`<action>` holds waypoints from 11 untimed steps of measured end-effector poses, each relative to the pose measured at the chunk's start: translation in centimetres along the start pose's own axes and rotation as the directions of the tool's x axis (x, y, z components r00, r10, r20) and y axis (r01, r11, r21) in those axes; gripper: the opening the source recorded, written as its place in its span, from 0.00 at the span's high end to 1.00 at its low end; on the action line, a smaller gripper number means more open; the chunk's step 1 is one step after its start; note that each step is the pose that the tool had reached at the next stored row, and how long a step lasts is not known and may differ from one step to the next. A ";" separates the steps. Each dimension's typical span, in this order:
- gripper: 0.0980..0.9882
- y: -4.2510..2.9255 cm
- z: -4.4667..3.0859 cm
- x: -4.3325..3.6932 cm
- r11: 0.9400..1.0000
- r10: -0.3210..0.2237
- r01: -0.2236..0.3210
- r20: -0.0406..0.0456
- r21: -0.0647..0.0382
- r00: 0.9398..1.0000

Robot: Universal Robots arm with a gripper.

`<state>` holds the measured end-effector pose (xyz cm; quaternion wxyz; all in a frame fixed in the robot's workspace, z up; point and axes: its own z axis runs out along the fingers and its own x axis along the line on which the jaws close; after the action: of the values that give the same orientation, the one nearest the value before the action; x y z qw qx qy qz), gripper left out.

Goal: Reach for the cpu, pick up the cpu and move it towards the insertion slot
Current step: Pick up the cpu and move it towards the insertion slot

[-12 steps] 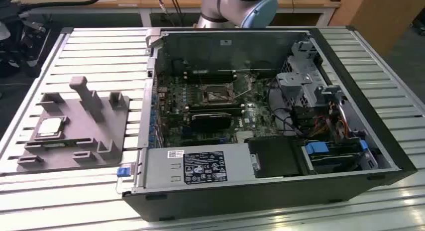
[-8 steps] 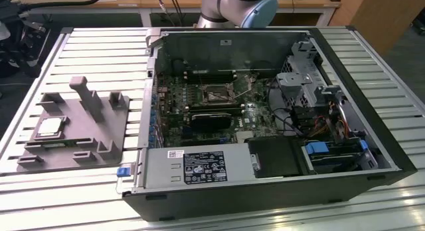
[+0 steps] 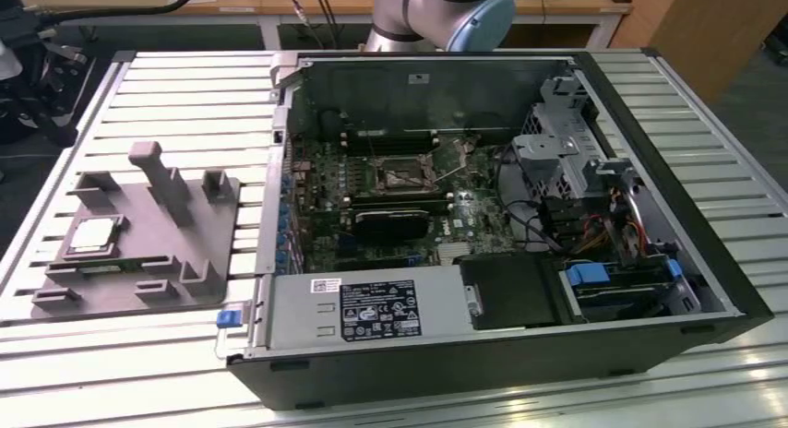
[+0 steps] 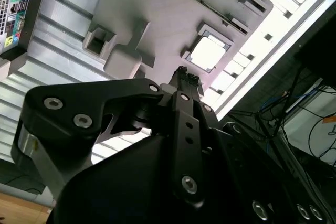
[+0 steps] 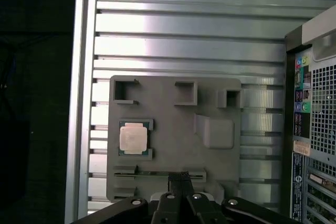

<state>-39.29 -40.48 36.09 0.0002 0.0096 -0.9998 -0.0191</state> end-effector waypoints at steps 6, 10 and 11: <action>0.99 -0.01 0.23 0.04 1.000 0.000 0.000 0.000 0.000 1.000; 0.99 -0.01 0.39 0.07 1.000 0.000 0.000 0.000 0.000 1.000; 0.99 -0.02 0.44 0.07 1.000 0.000 0.000 0.000 0.001 1.000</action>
<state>-39.36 -40.48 35.65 0.0002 0.0096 -0.9998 -0.0188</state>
